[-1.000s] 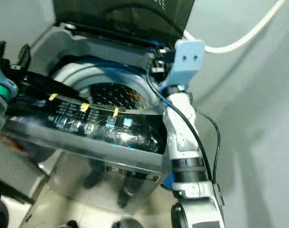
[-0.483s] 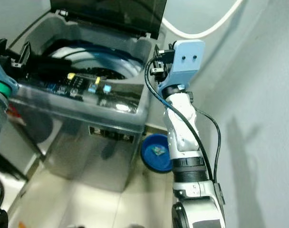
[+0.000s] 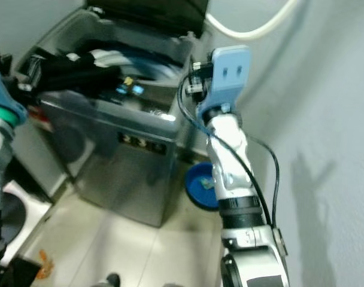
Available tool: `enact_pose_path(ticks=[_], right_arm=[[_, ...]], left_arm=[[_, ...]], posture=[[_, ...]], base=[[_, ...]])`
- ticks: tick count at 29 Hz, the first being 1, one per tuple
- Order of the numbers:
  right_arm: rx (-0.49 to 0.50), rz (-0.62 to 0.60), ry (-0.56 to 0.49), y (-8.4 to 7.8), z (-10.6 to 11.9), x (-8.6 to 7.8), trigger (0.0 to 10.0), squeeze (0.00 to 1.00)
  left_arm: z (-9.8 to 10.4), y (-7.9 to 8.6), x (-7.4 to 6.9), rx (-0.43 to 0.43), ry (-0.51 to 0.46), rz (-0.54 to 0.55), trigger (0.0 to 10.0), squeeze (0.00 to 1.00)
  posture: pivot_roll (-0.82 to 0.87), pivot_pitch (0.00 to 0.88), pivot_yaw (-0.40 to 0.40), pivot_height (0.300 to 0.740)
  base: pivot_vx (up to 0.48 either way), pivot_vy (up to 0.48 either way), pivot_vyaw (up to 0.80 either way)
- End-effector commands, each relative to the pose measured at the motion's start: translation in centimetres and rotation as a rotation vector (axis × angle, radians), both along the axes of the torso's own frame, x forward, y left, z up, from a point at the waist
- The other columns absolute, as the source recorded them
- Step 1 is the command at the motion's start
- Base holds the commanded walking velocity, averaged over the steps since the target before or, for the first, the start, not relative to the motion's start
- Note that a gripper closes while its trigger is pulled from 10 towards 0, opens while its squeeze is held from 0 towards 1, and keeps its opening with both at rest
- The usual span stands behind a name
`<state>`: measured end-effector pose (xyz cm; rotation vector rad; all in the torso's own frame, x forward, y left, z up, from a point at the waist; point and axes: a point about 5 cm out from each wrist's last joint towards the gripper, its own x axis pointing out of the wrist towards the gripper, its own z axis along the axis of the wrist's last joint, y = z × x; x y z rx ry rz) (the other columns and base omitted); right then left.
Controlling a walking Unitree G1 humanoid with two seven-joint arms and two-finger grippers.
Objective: Clothes washing
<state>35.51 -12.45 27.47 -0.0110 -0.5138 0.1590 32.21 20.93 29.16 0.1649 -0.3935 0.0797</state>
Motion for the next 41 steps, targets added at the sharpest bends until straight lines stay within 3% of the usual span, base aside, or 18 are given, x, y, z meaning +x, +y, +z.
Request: enact_pose_path(ticks=[1, 12, 18, 26, 29, 33, 41], right_arm=[[-0.002, 0.004, 0.013, 0.0, -0.3, 0.0, 10.0, 0.00], [0.026, 0.007, 0.031, -0.2, -1.0, -0.1, 10.0, 0.00], [0.057, 0.017, 0.035, -0.3, -0.8, 0.0, 10.0, 0.00], [0.069, -0.011, 0.021, -0.7, -0.6, 0.1, 10.0, 0.00], [0.071, -0.015, 0.019, -0.7, -0.6, 0.1, 10.0, 0.00], [0.075, -0.013, 0.016, -0.6, -0.5, 0.1, 10.0, 0.00], [0.075, -0.013, 0.010, -0.7, -0.4, 0.1, 10.0, 0.00]], left_arm=[[0.1, -0.1, -0.1, 0.010, -0.016, 0.004, 10.0, 0.00], [-0.1, -0.5, -0.3, 0.065, -0.012, -0.007, 10.0, 0.00], [-0.1, -0.7, -0.4, 0.076, -0.012, -0.019, 10.0, 0.00], [0.2, -2.1, -1.4, 0.147, 0.031, -0.252, 10.0, 0.00], [0.4, -2.2, -1.6, 0.147, 0.032, -0.268, 10.0, 0.00], [0.7, -2.4, -1.4, 0.051, 0.051, -0.238, 10.0, 0.00], [1.0, -2.7, -1.1, 0.060, 0.021, -0.209, 10.0, 0.00]], posture=[[0.08, 0.051, -0.060, 0.740], [0.09, 0.051, -0.057, 0.740], [0.08, 0.049, -0.058, 0.740], [0.09, 0.043, -0.057, 0.740], [0.09, 0.043, -0.057, 0.740], [0.09, 0.042, -0.057, 0.740], [0.09, 0.040, -0.055, 0.740]], base=[[0.000, 0.000, 0.80], [0.000, 0.000, 0.80], [0.000, 0.000, 0.00], [0.000, 0.000, 0.00], [0.000, 0.000, 0.00], [0.000, 0.000, 0.00], [0.000, 0.000, 0.00]])
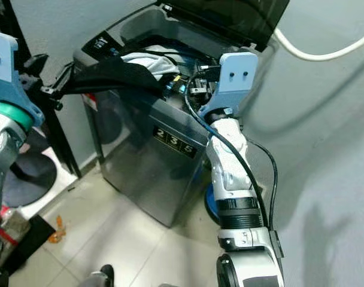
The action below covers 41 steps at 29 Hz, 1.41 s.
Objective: Clothes washing
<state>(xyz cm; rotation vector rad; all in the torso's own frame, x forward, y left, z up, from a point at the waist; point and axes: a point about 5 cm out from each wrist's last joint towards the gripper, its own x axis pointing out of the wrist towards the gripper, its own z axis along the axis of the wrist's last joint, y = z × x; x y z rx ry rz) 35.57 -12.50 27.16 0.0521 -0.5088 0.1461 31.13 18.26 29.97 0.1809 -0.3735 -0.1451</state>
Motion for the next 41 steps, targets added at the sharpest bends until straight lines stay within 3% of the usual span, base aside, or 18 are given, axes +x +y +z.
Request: enact_pose_path(ticks=[1, 10, 13, 17, 41], right_arm=[[0.012, -0.018, 0.000, -0.69, -0.05, 0.01, 10.0, 0.00], [0.013, -0.020, -0.001, -0.72, -0.10, -0.03, 10.0, 0.00], [0.015, -0.014, -0.002, -0.62, -0.12, -0.04, 10.0, 0.00], [0.014, -0.010, -0.002, -0.54, -0.11, -0.04, 10.0, 0.00], [0.011, -0.010, 0.001, -0.57, -0.17, -0.07, 10.0, 0.00]], left_arm=[[0.28, -0.07, 0.00, -0.004, -0.015, -0.005, 10.0, 0.00], [0.52, 0.02, -0.09, -0.007, -0.020, 0.004, 10.0, 0.00], [0.72, 0.40, -0.03, 0.004, -0.047, 0.063, 10.0, 0.00], [0.85, 0.78, 0.07, 0.001, -0.064, 0.107, 10.0, 0.00], [0.71, 0.75, 0.26, -0.015, -0.051, 0.113, 10.0, 0.00]], posture=[[0.09, 0.040, -0.055, 0.740], [0.09, 0.042, -0.055, 0.740], [0.09, 0.043, -0.057, 0.740], [0.09, 0.047, -0.058, 0.740], [0.08, 0.052, -0.058, 0.740]], base=[[0.000, 0.000, 0.00], [0.000, 0.000, 0.00], [0.000, 0.000, 0.00], [0.480, 0.000, 0.00], [0.437, 0.000, 0.00]])
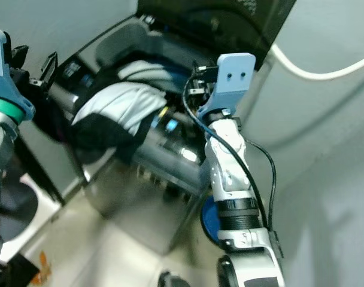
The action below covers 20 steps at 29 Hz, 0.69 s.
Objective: Clothes washing
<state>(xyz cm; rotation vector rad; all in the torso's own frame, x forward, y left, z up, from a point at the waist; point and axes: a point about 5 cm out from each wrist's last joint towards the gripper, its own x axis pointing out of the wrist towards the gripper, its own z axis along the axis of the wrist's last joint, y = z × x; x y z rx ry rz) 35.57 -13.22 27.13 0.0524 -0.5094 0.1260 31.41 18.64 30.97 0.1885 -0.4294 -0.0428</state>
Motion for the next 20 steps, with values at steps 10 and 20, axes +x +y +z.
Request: enact_pose_path(ticks=[10, 20], right_arm=[[0.007, 0.009, 0.001, 0.2, -0.1, -0.1, 10.0, 0.00], [0.007, 0.013, -0.001, 0.2, -0.1, -0.1, 10.0, 0.00]], left_arm=[[-0.3, 0.0, -0.1, 0.014, 0.018, -0.012, 10.0, 0.00], [-0.3, -1.1, -0.8, 0.123, 0.020, -0.154, 10.0, 0.00]], posture=[[0.08, 0.053, -0.059, 0.740], [0.08, 0.051, -0.058, 0.740]], base=[[0.000, 0.000, 0.00], [0.000, 0.000, 0.00]])
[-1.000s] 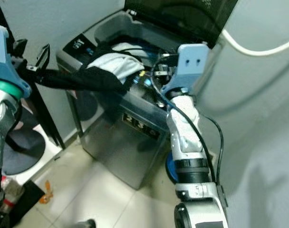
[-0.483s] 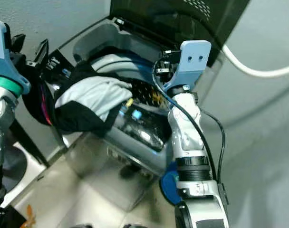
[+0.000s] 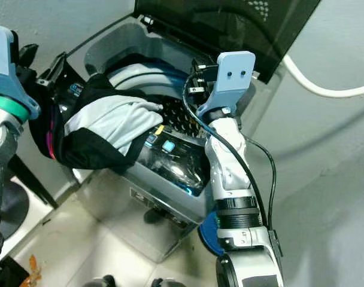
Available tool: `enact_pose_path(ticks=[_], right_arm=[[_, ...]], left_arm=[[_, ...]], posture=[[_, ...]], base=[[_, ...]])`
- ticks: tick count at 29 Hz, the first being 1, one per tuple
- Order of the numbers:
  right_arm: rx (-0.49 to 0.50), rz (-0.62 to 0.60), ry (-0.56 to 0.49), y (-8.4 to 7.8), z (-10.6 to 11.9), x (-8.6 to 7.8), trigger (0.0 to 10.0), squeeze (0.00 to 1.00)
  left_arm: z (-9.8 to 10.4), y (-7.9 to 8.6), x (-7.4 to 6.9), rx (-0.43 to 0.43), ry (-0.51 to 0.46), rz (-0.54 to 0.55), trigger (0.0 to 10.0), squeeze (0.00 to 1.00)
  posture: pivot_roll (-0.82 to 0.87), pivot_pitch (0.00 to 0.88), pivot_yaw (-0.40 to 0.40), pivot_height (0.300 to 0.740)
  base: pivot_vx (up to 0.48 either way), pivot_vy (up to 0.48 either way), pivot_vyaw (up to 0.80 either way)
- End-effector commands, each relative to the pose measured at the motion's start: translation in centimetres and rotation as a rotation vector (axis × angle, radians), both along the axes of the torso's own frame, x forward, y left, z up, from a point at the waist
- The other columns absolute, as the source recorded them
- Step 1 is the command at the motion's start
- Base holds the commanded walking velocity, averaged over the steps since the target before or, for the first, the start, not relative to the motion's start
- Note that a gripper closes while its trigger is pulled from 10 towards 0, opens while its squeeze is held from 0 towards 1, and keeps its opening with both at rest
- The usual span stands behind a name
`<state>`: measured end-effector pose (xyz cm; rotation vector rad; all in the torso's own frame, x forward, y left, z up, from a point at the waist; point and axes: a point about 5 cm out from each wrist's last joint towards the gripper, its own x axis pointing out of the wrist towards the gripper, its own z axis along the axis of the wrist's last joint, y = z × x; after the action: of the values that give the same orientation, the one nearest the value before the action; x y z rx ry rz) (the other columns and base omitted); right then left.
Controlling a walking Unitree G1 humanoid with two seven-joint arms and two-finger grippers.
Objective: Clothes washing
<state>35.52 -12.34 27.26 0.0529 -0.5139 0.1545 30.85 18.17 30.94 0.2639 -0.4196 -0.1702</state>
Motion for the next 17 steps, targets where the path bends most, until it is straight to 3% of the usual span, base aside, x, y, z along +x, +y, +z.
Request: enact_pose_path(ticks=[1, 4, 8, 11, 13, 16, 17], right_arm=[[0.013, -0.014, 0.005, -0.7, -0.2, 0.0, 10.0, 0.00], [0.005, 0.004, -0.002, -0.6, -0.1, -0.1, 10.0, 0.00], [-0.005, 0.028, -0.012, -0.4, 0.1, -0.3, 10.0, 0.00], [-0.013, 0.035, -0.022, -0.5, 0.3, -0.4, 10.0, 0.00], [-0.013, 0.022, -0.036, -0.8, 0.6, -0.4, 10.0, 0.00], [-0.011, 0.018, -0.039, -0.9, 0.8, -0.4, 10.0, 0.00], [-0.009, 0.015, -0.043, -1.0, 0.9, -0.4, 10.0, 0.00]], left_arm=[[-0.3, -0.6, -0.3, 0.022, 0.003, -0.048, 10.0, 0.00], [-0.5, -1.2, -1.1, 0.144, 0.012, -0.150, 10.0, 0.00], [-0.6, -1.2, -1.3, 0.148, 0.030, -0.168, 10.0, 0.00], [-1.1, -0.8, -0.6, 0.088, 0.076, -0.089, 10.0, 0.00], [-2.4, 0.3, 0.7, -0.017, 0.166, 0.120, 10.0, 0.00], [-2.7, 0.7, 1.0, -0.039, 0.188, 0.179, 10.0, 0.00], [-2.9, 1.4, 1.2, -0.038, 0.198, 0.247, 10.0, 0.00]], posture=[[0.08, 0.051, -0.058, 0.740], [0.08, 0.049, -0.055, 0.740], [0.08, 0.049, -0.052, 0.740], [0.08, 0.048, -0.049, 0.740], [0.08, 0.047, -0.050, 0.740], [0.08, 0.048, -0.050, 0.740], [0.08, 0.047, -0.051, 0.740]], base=[[0.000, 0.000, 0.00], [0.000, 0.000, 0.00], [0.000, 0.000, 0.00], [0.000, 0.000, 0.00], [0.000, 0.000, 0.00], [0.000, 0.000, 0.00], [0.000, 0.000, 0.00]])
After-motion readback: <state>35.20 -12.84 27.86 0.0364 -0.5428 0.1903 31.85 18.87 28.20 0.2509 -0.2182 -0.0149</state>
